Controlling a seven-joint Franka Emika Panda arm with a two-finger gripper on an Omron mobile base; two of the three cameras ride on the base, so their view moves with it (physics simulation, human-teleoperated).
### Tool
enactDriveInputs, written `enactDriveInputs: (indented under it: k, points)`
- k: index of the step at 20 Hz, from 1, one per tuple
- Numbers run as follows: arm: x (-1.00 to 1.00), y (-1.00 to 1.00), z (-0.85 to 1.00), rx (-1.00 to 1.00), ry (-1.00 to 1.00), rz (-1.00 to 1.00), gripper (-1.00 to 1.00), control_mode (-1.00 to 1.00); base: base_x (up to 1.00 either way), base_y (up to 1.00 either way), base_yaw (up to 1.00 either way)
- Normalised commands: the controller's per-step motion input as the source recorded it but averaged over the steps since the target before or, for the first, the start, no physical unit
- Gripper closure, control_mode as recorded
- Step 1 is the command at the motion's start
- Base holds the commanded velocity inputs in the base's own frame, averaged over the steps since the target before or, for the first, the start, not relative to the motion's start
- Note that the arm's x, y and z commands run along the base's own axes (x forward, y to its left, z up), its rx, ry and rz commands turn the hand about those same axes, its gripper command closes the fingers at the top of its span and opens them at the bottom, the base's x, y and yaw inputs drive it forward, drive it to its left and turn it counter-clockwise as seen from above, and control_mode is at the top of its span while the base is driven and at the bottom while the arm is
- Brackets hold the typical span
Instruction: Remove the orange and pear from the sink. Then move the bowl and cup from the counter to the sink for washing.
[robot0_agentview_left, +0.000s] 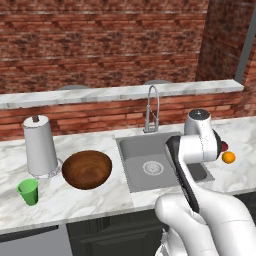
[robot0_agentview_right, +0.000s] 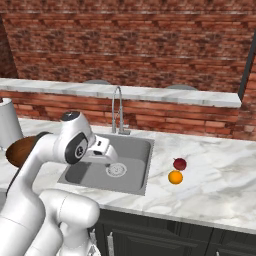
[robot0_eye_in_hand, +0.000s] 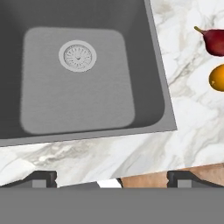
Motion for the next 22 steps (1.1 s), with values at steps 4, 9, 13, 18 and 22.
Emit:
enactDriveInputs:
  k: [4, 9, 13, 18, 22]
  points:
    - [-0.06, 0.41, 0.08, 0.0, 0.0, -0.01, -1.0, -1.0, 0.0, 0.0, 0.0]
    - [-0.06, 0.37, 0.1, 0.0, 0.0, 0.0, -1.0, -1.0, 0.0, 0.0, 0.0]
    - [-0.04, 0.39, 0.08, 0.0, 0.0, 0.0, -1.0, -1.0, 0.0, 0.0, 0.0]
    - [-0.02, 0.36, 0.07, 0.01, 0.0, 0.0, -1.0, -1.0, 0.0, 0.0, 0.0]
    - [0.0, 0.38, 0.07, 0.01, 0.0, 0.0, -1.0, -1.0, 0.0, 0.0, 0.0]
